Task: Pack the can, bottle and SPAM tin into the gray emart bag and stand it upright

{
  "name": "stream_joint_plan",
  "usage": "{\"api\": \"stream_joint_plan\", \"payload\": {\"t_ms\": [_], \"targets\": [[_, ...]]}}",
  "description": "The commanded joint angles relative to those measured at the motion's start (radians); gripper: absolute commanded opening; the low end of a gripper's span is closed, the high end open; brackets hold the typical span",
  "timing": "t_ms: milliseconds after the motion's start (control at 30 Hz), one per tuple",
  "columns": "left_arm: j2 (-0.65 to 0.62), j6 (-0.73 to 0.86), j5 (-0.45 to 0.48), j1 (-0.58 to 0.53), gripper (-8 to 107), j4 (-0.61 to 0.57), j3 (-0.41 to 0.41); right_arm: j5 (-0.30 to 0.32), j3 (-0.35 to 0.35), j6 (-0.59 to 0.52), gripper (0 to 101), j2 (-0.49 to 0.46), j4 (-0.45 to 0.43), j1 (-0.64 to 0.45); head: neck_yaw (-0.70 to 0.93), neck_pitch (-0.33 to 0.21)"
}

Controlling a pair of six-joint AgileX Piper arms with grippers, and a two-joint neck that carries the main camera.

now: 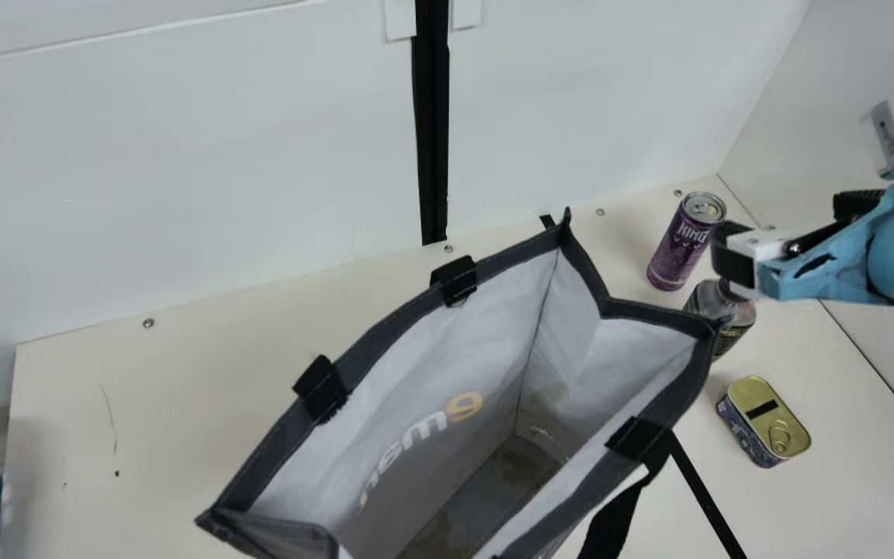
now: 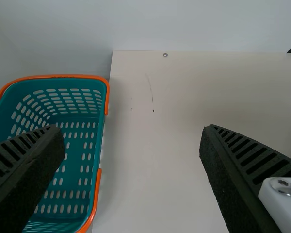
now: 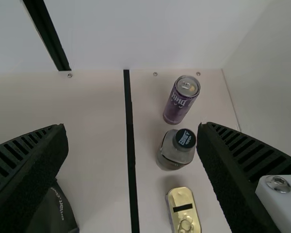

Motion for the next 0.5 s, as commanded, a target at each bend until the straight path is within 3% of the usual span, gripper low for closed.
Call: {"api": "stream_joint_plan", "payload": {"t_ms": [0, 233, 467], "targets": [[0.0, 0.0, 0.0, 0.0, 90, 0.0, 0.0, 0.001, 0.02, 0.011, 95, -0.005, -0.004, 0.006, -0.001, -0.023], [0.0, 0.0, 0.0, 0.0, 90, 0.0, 0.0, 0.001, 0.069, 0.038, 95, -0.022, -0.014, 0.019, -0.001, -0.023], [0.0, 0.0, 0.0, 0.0, 90, 0.0, 0.0, 0.001, 0.076, 0.04, 95, -0.024, -0.018, 0.01, -0.001, -0.023]]}}
